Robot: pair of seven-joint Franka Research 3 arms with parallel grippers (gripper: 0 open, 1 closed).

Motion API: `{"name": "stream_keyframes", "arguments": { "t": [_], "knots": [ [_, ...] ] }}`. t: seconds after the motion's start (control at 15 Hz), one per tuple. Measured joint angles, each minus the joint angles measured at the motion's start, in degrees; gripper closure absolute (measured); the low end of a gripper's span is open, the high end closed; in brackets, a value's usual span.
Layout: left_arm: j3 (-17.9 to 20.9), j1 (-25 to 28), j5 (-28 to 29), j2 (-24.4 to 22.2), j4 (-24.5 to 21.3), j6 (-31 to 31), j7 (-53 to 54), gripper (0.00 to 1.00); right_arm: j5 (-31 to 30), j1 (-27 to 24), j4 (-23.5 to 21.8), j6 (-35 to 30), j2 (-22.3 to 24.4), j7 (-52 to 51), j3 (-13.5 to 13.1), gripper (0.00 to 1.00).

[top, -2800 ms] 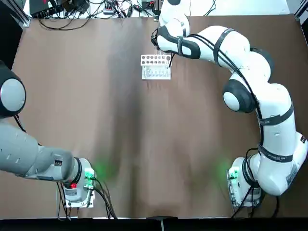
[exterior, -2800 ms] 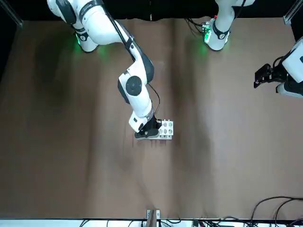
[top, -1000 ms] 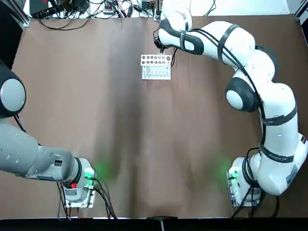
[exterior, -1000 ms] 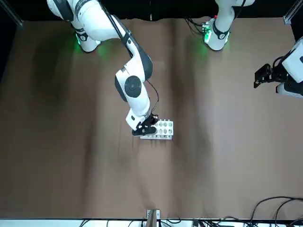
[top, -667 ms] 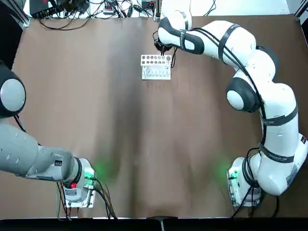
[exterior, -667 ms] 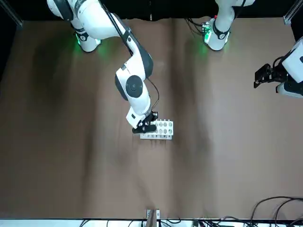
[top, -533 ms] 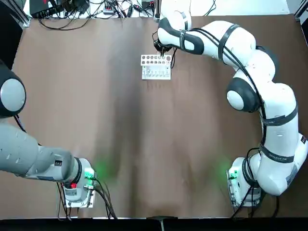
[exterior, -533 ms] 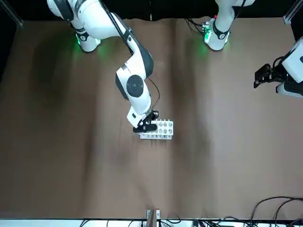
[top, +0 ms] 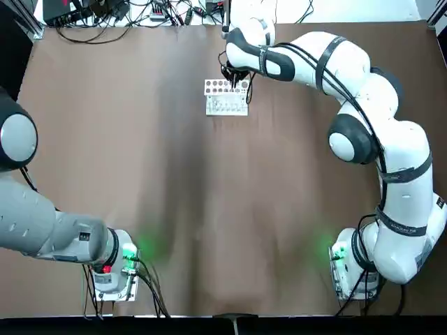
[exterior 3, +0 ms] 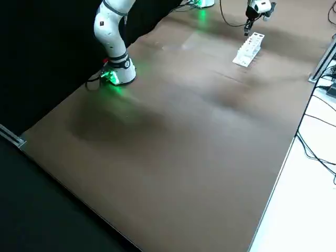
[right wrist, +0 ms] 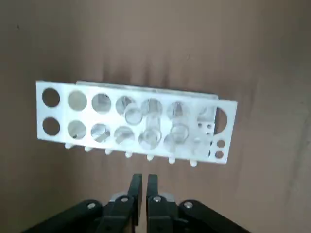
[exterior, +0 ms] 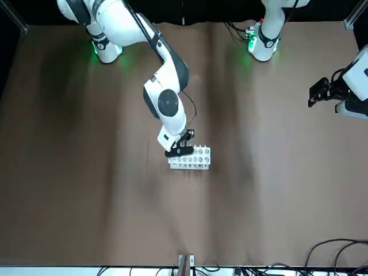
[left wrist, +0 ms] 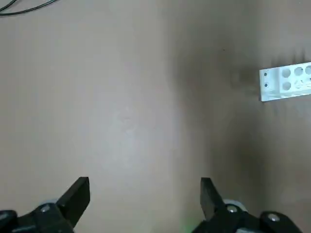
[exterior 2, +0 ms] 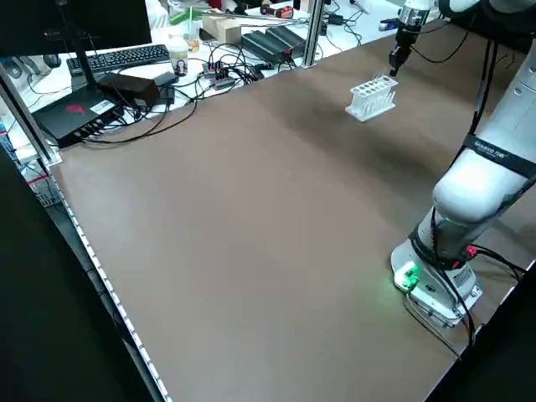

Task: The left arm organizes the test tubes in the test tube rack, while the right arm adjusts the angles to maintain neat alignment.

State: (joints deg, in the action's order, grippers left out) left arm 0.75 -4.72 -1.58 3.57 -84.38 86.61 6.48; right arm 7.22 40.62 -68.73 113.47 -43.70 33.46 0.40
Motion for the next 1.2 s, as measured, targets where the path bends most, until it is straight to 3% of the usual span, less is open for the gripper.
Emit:
{"name": "stream_keyframes", "arguments": {
  "t": [0.33, 0.6, 1.2],
  "knots": [
    [0.0, 0.0, 0.0, 0.0, 0.0, 0.0, 0.0, 0.0, 0.0, 0.2, -0.3, -0.4, -0.5, 0.0, 0.1, 0.89],
    [0.0, 0.0, 0.0, 0.0, 0.0, 0.0, 0.0, 0.0, -0.1, -0.1, -0.6, 4.6, -0.8, 0.0, 0.0, 0.89],
    [0.0, 0.1, 0.1, 0.0, 0.0, 0.0, 0.0, 0.0, -0.1, -0.6, -0.7, 5.6, -0.8, -0.1, -0.4, 0.89]
  ]
}}
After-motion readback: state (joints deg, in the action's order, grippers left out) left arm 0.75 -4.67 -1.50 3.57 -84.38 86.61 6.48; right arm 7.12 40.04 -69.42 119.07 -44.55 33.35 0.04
